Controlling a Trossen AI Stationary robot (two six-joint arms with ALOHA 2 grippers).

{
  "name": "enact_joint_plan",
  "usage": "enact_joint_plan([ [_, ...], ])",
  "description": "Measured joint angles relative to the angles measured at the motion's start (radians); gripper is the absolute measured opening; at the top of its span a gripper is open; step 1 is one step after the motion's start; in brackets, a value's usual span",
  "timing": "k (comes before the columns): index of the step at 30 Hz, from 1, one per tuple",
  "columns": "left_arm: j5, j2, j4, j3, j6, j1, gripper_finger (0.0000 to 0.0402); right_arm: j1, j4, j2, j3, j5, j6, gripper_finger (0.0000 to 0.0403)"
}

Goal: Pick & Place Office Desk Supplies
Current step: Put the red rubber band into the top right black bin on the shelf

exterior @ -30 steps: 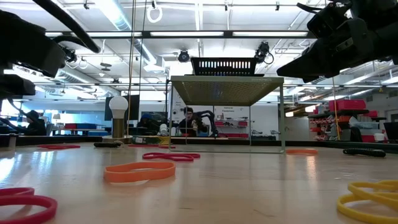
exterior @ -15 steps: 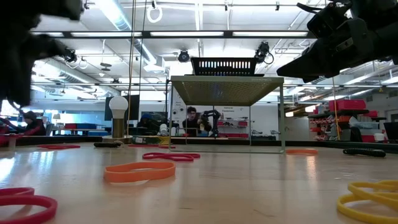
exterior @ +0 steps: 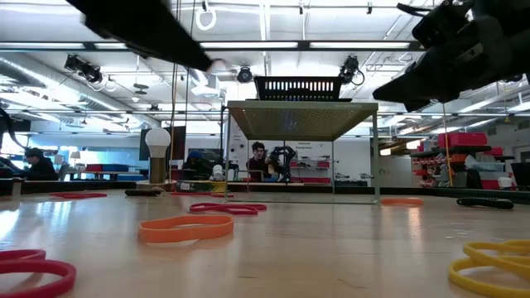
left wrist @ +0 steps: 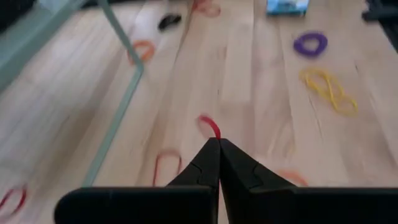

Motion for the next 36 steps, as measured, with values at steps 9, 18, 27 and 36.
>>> enact_joint_plan([
  [9,0.139,0.073,0.479,-0.076,0.264,0.152,0.0006,0.086,0.1,0.14,0.057,-0.005,-0.01,0.0112],
  [18,0.245,0.105,0.618,-0.074,0.336,0.243,0.0007,0.09,0.097,0.359,0.22,-0.038,-0.082,0.0178],
  [27,0.28,0.105,0.67,-0.074,0.369,0.254,0.0007,0.054,0.112,0.462,0.303,-0.064,-0.087,0.0192],
  [36,0.279,0.105,0.722,-0.073,0.38,0.277,0.0007,0.036,0.194,0.555,0.356,-0.165,-0.079,0.0192],
])
